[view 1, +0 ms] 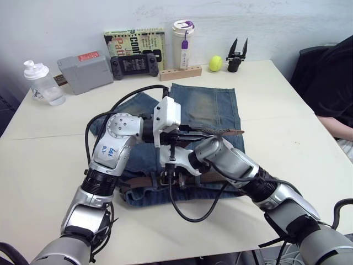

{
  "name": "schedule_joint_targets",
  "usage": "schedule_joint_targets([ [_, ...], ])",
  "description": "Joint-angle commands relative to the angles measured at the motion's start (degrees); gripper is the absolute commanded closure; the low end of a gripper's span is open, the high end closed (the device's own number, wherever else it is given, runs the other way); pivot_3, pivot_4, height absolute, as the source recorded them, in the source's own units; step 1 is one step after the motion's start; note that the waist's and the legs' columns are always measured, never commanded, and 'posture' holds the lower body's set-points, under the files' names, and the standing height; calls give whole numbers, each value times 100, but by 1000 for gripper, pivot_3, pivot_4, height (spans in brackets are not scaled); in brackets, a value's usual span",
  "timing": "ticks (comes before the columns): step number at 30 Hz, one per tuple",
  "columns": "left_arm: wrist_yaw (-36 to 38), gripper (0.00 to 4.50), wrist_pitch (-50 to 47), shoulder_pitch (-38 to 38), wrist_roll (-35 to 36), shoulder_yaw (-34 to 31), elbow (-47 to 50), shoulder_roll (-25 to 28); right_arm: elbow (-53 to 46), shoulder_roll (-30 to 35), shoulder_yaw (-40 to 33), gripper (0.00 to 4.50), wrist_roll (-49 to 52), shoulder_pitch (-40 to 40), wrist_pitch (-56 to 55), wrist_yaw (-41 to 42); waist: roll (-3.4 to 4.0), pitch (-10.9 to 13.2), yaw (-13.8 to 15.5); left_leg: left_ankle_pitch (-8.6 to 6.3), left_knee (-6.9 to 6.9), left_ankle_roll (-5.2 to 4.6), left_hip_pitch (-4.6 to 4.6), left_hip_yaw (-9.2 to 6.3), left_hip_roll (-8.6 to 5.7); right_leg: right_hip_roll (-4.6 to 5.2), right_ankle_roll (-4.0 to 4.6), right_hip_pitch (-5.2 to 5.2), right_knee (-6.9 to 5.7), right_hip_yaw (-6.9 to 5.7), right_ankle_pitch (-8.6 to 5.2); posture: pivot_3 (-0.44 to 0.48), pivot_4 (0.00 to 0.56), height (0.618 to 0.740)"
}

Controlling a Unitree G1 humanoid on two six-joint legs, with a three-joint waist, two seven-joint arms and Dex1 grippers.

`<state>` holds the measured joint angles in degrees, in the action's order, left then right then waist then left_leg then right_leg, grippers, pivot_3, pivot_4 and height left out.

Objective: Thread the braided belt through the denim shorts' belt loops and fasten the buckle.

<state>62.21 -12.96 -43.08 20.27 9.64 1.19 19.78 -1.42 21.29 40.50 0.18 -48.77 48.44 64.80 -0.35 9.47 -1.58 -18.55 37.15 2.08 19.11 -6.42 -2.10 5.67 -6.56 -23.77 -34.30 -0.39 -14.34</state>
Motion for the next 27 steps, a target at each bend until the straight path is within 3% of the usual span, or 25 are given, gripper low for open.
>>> schedule_joint_targets([
  [1,-297,4500,416,-353,166,-194,494,-322,900,27,1235,4443,-441,733,376,-70,2,-1,-3,0,0,0,0,0,0,0,0,0,0,0,0,0,150,705],
  [5,-437,4500,336,-33,108,-704,424,149,663,159,1018,4443,-409,844,414,-189,16,-9,1,0,-2,0,-1,0,0,0,0,0,0,0,0,0,150,705],
  [12,-442,4500,290,1308,-99,-1719,503,1326,-678,186,-299,4443,79,1465,562,-727,65,-42,-17,-1,-8,2,-5,-6,1,-2,-1,4,8,-2,-2,0,150,705],
  [18,-223,4500,703,2732,-448,-1780,1096,1777,-2093,-295,-1542,4443,578,1993,1104,-1239,67,-38,3,-11,-12,9,-11,-19,11,-5,6,1,5,-2,-16,0,150,705],
  [24,-302,4500,1226,3280,-825,-1562,1234,1893,-3272,-319,-2333,4443,916,2408,1450,-1520,43,-16,39,-29,-8,17,23,-56,8,-1,3,-13,27,-9,-19,0,150,705],
  [25,-312,4500,1301,3318,-874,-1536,1240,1921,-3457,-358,-2460,4443,953,2481,1439,-1600,41,-11,41,-37,0,19,107,-50,10,0,9,-96,21,-12,-23,0,150,705],
  [27,-339,4500,1457,3394,-943,-1508,1249,1961,-3794,-358,-2618,3975,1058,2598,1388,-1772,29,30,48,-22,-1,43,154,-27,9,6,13,-171,-5,0,-24,0,150,705],
])
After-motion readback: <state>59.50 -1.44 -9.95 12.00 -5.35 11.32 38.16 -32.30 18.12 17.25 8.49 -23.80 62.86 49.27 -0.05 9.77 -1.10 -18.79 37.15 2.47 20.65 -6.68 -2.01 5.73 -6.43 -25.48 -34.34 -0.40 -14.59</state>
